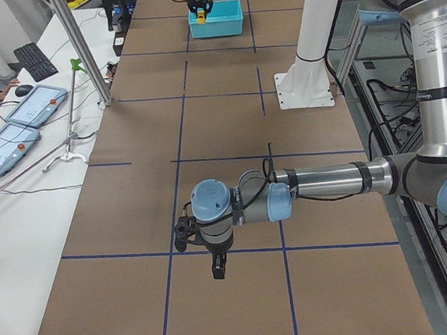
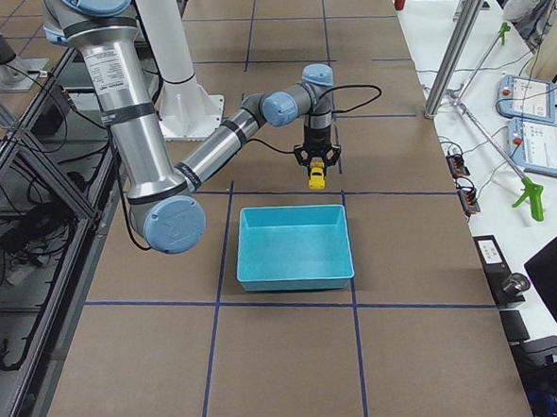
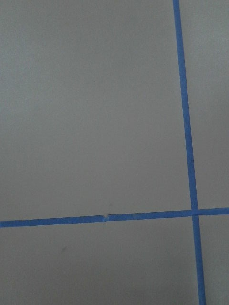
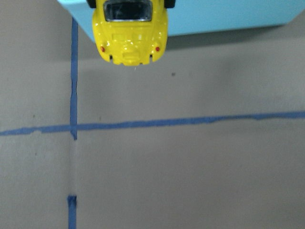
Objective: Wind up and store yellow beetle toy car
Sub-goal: 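Lift the yellow car with the right gripper over the blue bin, then lower the car into the blue bin and open the right gripper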
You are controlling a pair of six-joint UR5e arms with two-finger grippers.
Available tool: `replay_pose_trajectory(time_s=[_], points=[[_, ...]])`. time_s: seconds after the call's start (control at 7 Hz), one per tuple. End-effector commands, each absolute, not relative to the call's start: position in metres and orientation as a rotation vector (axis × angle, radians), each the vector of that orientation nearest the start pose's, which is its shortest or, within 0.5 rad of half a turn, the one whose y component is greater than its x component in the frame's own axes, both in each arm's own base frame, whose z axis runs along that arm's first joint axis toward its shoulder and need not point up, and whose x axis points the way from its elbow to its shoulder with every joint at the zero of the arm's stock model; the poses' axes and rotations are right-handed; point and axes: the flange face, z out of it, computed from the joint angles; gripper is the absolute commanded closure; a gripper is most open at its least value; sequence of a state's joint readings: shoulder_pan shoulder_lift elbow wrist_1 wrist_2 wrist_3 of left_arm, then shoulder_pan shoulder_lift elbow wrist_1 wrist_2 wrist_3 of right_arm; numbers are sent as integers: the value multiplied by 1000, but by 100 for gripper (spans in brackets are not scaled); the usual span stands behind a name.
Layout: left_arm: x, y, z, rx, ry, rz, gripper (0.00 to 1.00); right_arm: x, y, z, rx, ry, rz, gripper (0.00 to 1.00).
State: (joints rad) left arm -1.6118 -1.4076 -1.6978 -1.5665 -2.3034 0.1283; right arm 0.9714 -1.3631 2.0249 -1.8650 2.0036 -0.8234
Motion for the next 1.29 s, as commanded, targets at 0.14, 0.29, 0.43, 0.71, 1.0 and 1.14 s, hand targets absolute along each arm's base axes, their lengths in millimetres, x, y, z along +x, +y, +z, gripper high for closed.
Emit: replay_pose_trajectory(time_s=[0.14,0.29,0.43,0.71,1.0,1.14], points=[[-84,-417,675,23,732,68,1,-124,-424,507,407,-421,-1507,93],[-83,-418,675,22,732,70,1,-122,-418,545,477,-422,-1509,87],[-83,-418,674,23,732,69,1,-127,-420,544,500,-455,-1511,67],[-83,-418,674,23,732,69,1,-133,-420,538,502,-519,-1456,0],[-84,-419,675,22,732,68,1,-130,-422,537,508,-516,-1454,0],[-84,-419,675,22,732,68,1,-111,-432,535,518,-500,-1403,0]])
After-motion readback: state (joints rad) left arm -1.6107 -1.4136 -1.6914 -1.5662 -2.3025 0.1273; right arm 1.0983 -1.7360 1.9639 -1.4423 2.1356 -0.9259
